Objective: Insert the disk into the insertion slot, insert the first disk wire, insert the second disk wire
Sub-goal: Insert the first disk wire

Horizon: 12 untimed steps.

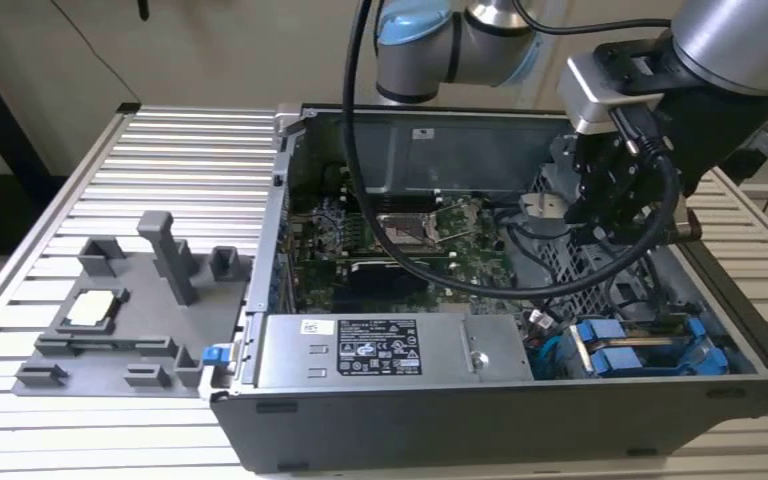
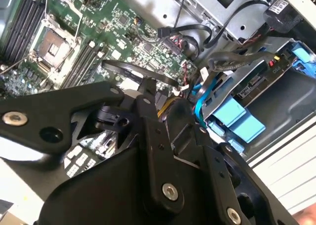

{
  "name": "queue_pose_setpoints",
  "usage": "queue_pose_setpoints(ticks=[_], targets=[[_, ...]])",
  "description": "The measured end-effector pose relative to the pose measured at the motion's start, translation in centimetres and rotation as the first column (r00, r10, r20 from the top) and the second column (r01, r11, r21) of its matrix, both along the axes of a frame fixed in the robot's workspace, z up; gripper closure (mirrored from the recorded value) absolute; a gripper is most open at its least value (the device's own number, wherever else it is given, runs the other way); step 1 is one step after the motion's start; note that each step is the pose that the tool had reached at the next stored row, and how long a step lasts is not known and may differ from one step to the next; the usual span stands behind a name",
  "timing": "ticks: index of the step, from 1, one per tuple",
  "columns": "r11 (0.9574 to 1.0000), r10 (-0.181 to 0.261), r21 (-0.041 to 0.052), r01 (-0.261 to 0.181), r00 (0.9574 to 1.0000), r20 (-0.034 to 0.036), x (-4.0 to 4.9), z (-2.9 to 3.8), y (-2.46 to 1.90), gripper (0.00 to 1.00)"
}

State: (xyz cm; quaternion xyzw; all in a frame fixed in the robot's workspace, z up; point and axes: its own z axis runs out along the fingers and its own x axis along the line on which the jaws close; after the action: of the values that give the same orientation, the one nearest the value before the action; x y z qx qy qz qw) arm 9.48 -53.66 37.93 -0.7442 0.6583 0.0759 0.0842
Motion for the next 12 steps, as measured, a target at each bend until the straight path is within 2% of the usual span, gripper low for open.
queue_pose_setpoints(ticks=[1, 2, 3, 6, 7, 12], targets=[[1.0, 0.0, 0.0, 0.0, 1.0, 0.0, 0.0, 0.0, 0.0, 0.69], [1.0, 0.0, 0.0, 0.0, 1.0, -0.0001, 0.0, 0.0, 0.0, 0.69], [1.0, 0.0, 0.0, 0.0, 1.0, -0.0001, 0.0, 0.0, 0.0, 0.75], [1.0, 0.0, 0.0, 0.0, 1.0, -0.0003, 0.0, 0.0, 0.0, 0.78], [1.0, 0.0, 0.0, 0.0, 1.0, -0.0003, 0.0, 0.0, 0.0, 0.84], [1.0, 0.0, -0.0002, 0.0, 1.0, -0.0005, 0.0, -0.01, 0.0, 0.84]])
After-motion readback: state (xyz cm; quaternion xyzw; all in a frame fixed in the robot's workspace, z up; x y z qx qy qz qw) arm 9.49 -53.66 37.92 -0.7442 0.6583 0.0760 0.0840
